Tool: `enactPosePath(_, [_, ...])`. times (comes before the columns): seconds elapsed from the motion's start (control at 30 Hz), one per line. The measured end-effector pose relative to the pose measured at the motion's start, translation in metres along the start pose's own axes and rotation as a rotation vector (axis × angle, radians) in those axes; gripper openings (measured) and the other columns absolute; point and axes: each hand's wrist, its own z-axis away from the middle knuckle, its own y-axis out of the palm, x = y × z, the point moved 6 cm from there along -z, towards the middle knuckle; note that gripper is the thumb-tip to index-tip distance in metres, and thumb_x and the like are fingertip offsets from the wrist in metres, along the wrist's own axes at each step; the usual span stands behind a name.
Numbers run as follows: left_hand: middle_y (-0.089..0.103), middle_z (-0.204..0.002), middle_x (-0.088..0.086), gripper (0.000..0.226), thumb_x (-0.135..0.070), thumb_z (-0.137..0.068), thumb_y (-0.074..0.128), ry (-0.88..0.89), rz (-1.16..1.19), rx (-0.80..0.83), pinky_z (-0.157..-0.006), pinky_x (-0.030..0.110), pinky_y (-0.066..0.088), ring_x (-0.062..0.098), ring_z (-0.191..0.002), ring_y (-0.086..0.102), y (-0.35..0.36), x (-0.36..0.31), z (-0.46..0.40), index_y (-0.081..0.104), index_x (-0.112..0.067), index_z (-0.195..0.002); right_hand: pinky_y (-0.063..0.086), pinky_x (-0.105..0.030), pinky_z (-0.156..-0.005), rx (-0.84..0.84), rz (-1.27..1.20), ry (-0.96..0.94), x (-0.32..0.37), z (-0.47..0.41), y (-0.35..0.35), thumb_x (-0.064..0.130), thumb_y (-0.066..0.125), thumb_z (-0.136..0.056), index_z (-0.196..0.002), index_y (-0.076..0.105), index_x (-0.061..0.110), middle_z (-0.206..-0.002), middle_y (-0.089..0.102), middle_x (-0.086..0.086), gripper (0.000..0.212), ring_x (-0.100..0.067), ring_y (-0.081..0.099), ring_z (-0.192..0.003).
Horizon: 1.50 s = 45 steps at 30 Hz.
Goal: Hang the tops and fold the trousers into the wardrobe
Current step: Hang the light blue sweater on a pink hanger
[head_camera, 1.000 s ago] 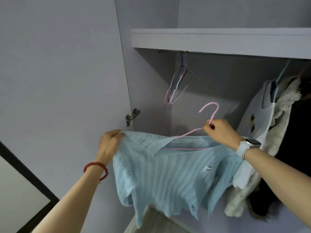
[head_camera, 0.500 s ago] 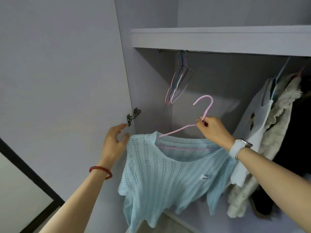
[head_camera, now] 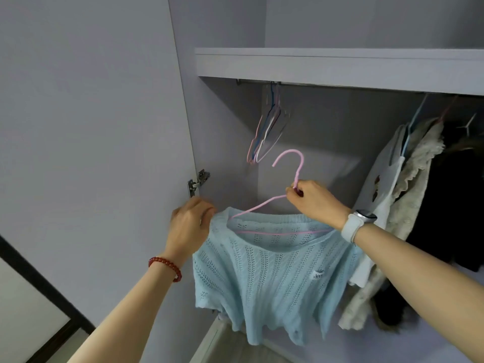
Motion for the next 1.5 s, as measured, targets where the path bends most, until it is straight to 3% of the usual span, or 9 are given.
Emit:
enactPosePath(0.13, [0.064, -0.115, 0.002, 0.048, -0.043, -0.093, 0.034, 0.086, -0.036, 0.199, -0.090, 0.037, 0.044, 0.022, -0.093, 0.062, 0.024, -0.016, 0.011, 0.061, -0.012, -0.119, 0.029, -0.016, -0.041, 0.011, -0.119, -0.001, 0.014, 0.003, 0.011, 0.031, 0.059, -0.090, -0.063, 0.058, 0.010, -0.050, 0.041, 0.003, 0.034, -0.010, 0.030, -0.044])
enactPosePath(0.3, [0.067, -0.085, 0.007, 0.017, -0.002, -0.092, 0.051, 0.082, 0.014, 0.101, -0.060, 0.025, 0.043, 0.022, -0.065, 0.060, 0.024, -0.021, 0.011, 0.068, -0.006, -0.090, 0.037, -0.003, -0.058, -0.009, -0.311, -0.044, 0.019, 0.007, 0.011, 0.019, 0.059, -0.090, -0.091, 0.067, 0.013, -0.074, 0.060, 0.010, 0.010, 0.003, 0.053, -0.061])
enactPosePath(0.43, [0.059, -0.081, 0.008, 0.019, 0.002, -0.093, 0.047, -0.011, 0.065, 0.035, -0.060, 0.025, 0.036, 0.023, -0.065, 0.053, 0.015, -0.007, 0.008, 0.064, 0.000, -0.086, 0.035, -0.001, -0.085, -0.187, -0.292, 0.016, -0.034, 0.018, -0.012, -0.010, 0.037, -0.090, -0.122, 0.057, 0.004, -0.108, 0.064, -0.004, 0.040, -0.011, 0.061, -0.100])
enactPosePath(0.53, [0.056, -0.085, 0.009, 0.021, 0.002, -0.095, 0.042, -0.132, 0.132, -0.009, -0.062, 0.024, 0.031, 0.021, -0.070, 0.049, 0.010, 0.011, 0.005, 0.062, 0.004, -0.090, 0.027, -0.013, -0.097, -0.032, -0.058, 0.140, -0.083, 0.035, -0.002, -0.012, 0.040, -0.086, -0.130, 0.050, 0.005, -0.131, 0.053, -0.012, 0.048, -0.023, 0.049, -0.123])
enactPosePath(0.73, [0.052, -0.084, 0.006, 0.020, -0.001, -0.096, 0.041, -0.122, 0.162, 0.063, -0.057, 0.019, 0.032, 0.020, -0.070, 0.048, 0.023, 0.008, -0.004, 0.059, 0.002, -0.088, 0.034, -0.031, -0.080, 0.016, 0.375, -0.040, -0.094, 0.053, 0.020, 0.028, 0.050, -0.094, -0.105, 0.059, 0.013, -0.095, 0.052, 0.004, 0.021, -0.021, 0.053, -0.099])
enactPosePath(0.9, [0.051, -0.083, 0.005, 0.023, -0.009, -0.098, 0.039, -0.156, 0.197, 0.166, -0.058, 0.025, 0.031, 0.020, -0.070, 0.047, 0.049, 0.006, -0.023, 0.059, 0.001, -0.095, 0.034, -0.029, -0.063, 0.062, 0.450, -0.117, -0.088, 0.072, 0.019, 0.028, 0.040, -0.098, -0.097, 0.054, 0.008, -0.089, 0.056, -0.001, 0.024, -0.023, 0.056, -0.077])
enactPosePath(1.03, [0.058, -0.096, 0.010, 0.022, -0.009, -0.097, 0.042, -0.100, 0.184, 0.233, -0.070, 0.028, 0.038, 0.032, -0.090, 0.057, 0.075, -0.014, -0.052, 0.062, -0.003, -0.104, 0.035, -0.028, -0.059, -0.087, 0.473, -0.023, -0.092, 0.087, 0.004, 0.040, 0.028, -0.096, -0.089, 0.055, 0.007, -0.083, 0.063, -0.008, 0.044, -0.032, 0.062, -0.072])
enactPosePath(1.2, [0.036, -0.141, 0.014, 0.049, -0.012, -0.094, 0.048, -0.038, 0.291, 0.316, -0.109, 0.045, 0.031, 0.032, -0.130, 0.035, 0.094, -0.059, -0.089, 0.035, -0.012, -0.141, 0.036, -0.032, -0.063, -0.259, 0.475, 0.287, -0.100, 0.094, -0.019, 0.028, 0.037, -0.099, -0.091, 0.053, 0.007, -0.096, 0.066, -0.012, 0.028, -0.034, 0.062, -0.087])
enactPosePath(1.5, [0.035, -0.142, 0.014, 0.050, -0.012, -0.091, 0.048, 0.258, 0.146, 0.057, -0.108, 0.041, 0.024, 0.030, -0.132, 0.029, 0.080, -0.135, -0.137, 0.036, -0.011, -0.139, 0.043, -0.035, -0.071, -0.310, 0.432, 0.489, -0.092, 0.046, -0.040, 0.028, 0.033, -0.098, -0.093, 0.051, 0.008, -0.103, 0.064, -0.021, 0.027, -0.037, 0.060, -0.096])
